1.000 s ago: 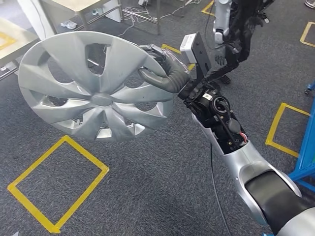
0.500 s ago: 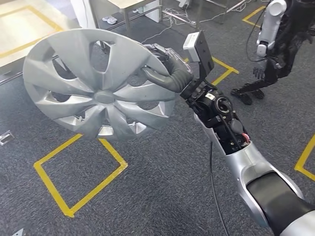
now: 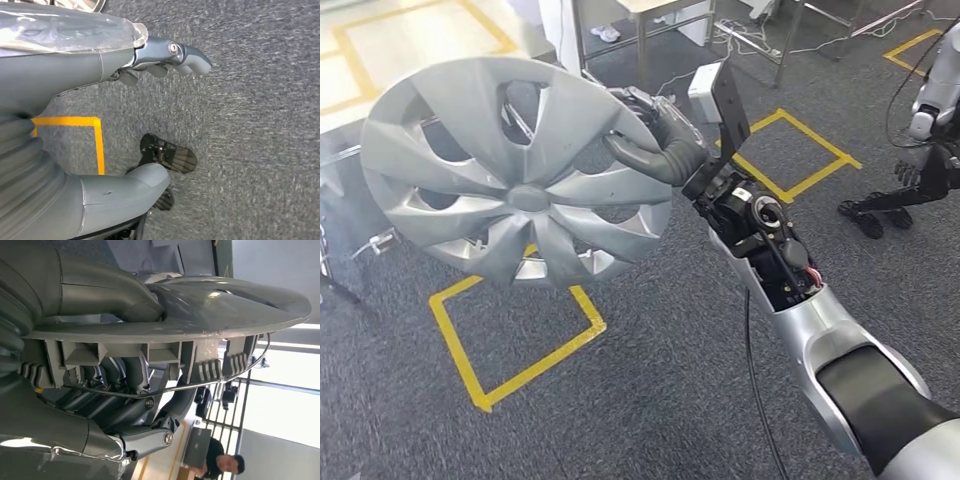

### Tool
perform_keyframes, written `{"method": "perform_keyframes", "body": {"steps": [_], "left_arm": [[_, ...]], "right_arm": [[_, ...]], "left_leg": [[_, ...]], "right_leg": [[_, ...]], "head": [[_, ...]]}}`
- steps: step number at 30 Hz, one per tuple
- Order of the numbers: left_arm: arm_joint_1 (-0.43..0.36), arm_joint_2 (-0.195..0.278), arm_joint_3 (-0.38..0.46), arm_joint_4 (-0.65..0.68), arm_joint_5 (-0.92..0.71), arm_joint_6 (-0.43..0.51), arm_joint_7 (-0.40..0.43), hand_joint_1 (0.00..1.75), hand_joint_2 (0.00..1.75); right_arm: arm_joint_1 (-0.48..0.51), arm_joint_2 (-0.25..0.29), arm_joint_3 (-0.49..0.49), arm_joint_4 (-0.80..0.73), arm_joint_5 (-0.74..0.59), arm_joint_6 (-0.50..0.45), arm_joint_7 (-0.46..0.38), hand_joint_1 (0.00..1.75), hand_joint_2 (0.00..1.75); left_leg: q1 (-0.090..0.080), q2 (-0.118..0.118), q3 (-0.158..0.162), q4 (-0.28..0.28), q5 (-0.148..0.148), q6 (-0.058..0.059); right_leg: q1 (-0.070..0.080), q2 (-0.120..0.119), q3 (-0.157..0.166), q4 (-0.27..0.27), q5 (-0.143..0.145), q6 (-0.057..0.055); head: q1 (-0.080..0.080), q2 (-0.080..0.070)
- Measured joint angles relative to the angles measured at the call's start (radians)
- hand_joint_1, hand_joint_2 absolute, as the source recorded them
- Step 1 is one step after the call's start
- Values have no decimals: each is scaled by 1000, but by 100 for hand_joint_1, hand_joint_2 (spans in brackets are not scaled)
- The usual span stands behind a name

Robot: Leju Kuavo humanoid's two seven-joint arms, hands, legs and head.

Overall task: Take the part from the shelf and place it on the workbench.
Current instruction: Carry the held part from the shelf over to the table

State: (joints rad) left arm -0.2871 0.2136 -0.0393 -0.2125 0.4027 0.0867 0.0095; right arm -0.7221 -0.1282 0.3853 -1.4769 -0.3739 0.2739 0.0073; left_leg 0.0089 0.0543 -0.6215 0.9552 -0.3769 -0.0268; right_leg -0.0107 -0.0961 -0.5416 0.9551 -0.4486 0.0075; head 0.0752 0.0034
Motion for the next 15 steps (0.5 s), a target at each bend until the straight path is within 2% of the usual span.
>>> {"method": "perform_keyframes", "body": {"steps": [2, 3, 4, 5, 7, 8, 9, 10, 11, 12, 13, 14, 15], "left_arm": [[1, -2, 0, 0, 1, 0, -1, 0, 175], [3, -2, 0, 0, 0, 1, -1, 0, 175], [3, -2, 0, 0, -1, 2, -1, 0, 175], [3, -2, -1, 0, -1, 4, -1, 0, 175], [1, -3, -2, 0, -3, 8, 1, 0, 175], [0, -5, -3, 0, -5, 9, 3, 0, 175], [-1, -7, -4, 0, -7, 10, 4, 0, 175], [-1, -9, -6, 0, -9, 10, 6, 0, 175], [-1, -11, -8, 0, -11, 11, 7, 0, 175], [-2, -12, -10, 0, -13, 11, 7, 0, 175], [-4, -14, -12, 0, -15, 12, 8, 0, 175], [-7, -15, -13, 0, -16, 13, 9, 0, 175], [-9, -16, -15, 0, -18, 14, 9, 0, 175]], "right_arm": [[0, 0, 0, 0, -2, 1, -1, 175, 175], [0, 0, 0, 0, -2, 2, -2, 175, 175], [0, 0, -1, 0, -2, 3, -2, 175, 175], [0, 0, -1, 0, -3, 3, -2, 175, 175], [0, 0, -2, 0, -3, 4, -3, 175, 175], [0, 0, -3, 0, -3, 3, -4, 175, 175], [1, 0, -4, 0, -3, 2, -4, 175, 175], [3, 0, -4, 0, -3, 0, -4, 175, 175], [4, 0, -4, 0, -3, -2, -4, 175, 175], [4, 0, -5, 0, -3, -3, -4, 175, 175], [5, -1, -7, 0, -3, -4, -4, 175, 175], [5, -1, -8, 0, -3, -7, -4, 175, 175], [5, -1, -10, 0, -3, -9, -4, 175, 175]], "left_leg": [[-2, -22, 0, -1, -4, 17], [0, -33, 2, -2, -5, 23], [2, -44, 5, -3, -6, 29], [5, -53, 8, -4, -6, 36], [4, -74, 11, -4, -7, 44], [2, -86, 11, -3, -8, 47], [0, -99, 12, -3, -8, 48], [-2, -113, 13, -2, -9, 49], [-3, -128, 16, -1, -10, 49], [-4, -143, 19, -1, -11, 48], [-5, -157, 20, -1, -12, 47], [-5, -171, 19, 0, -12, 44], [-3, -183, 15, 1, -11, 41]], "right_leg": [[3, -19, 8, -3, -6, 11], [1, -16, 10, 0, -12, 17], [-2, 1, 5, 16, -27, 22], [-4, 26, -12, 56, -50, 25], [-5, 78, -81, 199, -115, 25], [-3, 88, -119, 273, -139, 24], [-1, 92, -147, 319, -146, 21], [1, 94, -157, 325, -132, 17], [3, 99, -145, 284, -97, 11], [4, 115, -118, 211, -49, 4], [3, 143, -86, 136, -10, -4], [2, 168, -58, 72, 17, -9], [2, 186, -39, 34, 26, -13]], "head": [[3, 0], [4, 0], [5, 0], [7, 0], [14, 0], [16, 0], [18, 0], [19, 0], [19, 0], [20, 0], [19, 0], [16, 0], [16, 0]]}}
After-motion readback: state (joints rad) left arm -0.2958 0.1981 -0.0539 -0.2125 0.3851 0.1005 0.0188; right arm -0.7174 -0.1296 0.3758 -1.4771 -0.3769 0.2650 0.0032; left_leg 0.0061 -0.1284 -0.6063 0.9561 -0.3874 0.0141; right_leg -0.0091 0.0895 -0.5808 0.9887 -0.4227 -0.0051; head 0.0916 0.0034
